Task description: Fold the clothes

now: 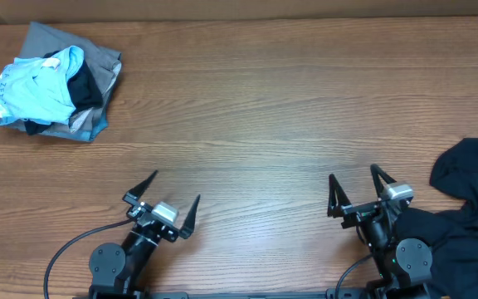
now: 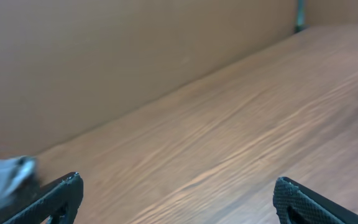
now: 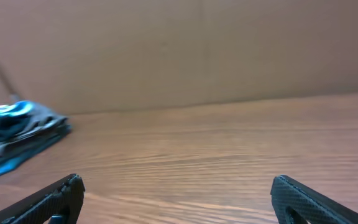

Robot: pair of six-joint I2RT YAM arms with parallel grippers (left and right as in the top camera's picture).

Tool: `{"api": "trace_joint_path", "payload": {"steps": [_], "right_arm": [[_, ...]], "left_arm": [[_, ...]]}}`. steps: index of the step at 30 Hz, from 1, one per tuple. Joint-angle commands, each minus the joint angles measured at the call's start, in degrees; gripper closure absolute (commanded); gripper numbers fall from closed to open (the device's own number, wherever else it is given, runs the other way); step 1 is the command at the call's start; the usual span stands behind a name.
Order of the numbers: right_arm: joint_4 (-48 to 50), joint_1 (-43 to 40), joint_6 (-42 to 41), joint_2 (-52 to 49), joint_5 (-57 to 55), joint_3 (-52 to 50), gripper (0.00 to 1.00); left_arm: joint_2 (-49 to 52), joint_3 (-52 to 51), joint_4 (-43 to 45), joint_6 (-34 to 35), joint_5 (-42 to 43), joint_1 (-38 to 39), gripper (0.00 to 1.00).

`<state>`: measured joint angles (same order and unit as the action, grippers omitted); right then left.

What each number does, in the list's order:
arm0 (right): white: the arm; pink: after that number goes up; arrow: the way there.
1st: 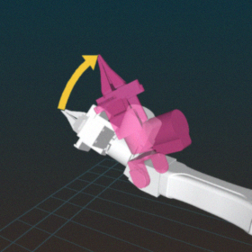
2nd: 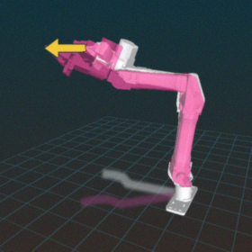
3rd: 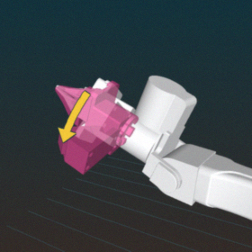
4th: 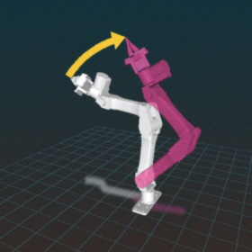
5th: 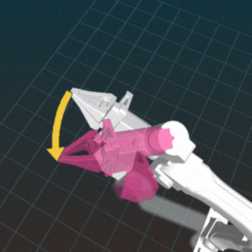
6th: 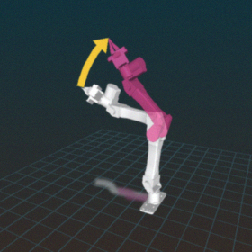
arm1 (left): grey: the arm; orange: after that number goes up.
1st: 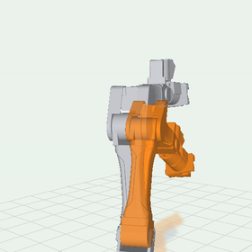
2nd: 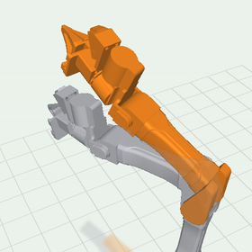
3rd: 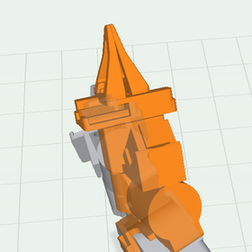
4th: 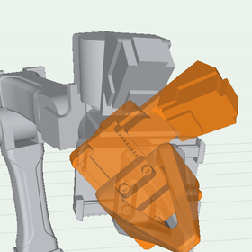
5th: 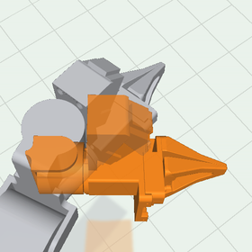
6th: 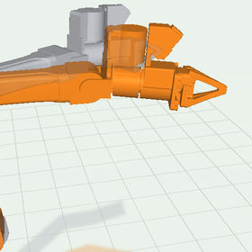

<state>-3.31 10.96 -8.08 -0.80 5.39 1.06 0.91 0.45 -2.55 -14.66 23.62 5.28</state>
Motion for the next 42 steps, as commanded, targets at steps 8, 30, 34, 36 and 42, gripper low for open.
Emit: {"api": "trace_joint_path", "payload": {"steps": [8, 30, 34, 36, 42], "right_arm": [[-8.74, -0.22, -13.44, -1.29, 5.57, 9.86, 0.0], [-44.72, -0.22, -5.18, -69.96, 20.02, 68.89, 0.0], [-45.24, -1.62, -9.9, -75.01, 11.43, 69.33, 0.0], [-46.4, -3.8, -15.17, -75.97, 4.07, 69.33, 0.0], [-45.77, -21.79, -21.05, -77.59, -8.26, 69.33, 0.0]], "left_arm": [[0.11, 5.03, -0.7, 16.17, 5.64, 0.37, 0.0], [42.75, 53.7, -39.71, 15.96, -2.58, 0.37, 0.0], [48.26, 56.39, -41.57, 15.93, -1.64, 0.37, 0.0], [49.48, 56.41, -41.33, 15.96, -1.49, 0.37, 0.0], [51.21, 56.41, -41.83, 15.98, 6.27, 0.37, 0.0]]}}
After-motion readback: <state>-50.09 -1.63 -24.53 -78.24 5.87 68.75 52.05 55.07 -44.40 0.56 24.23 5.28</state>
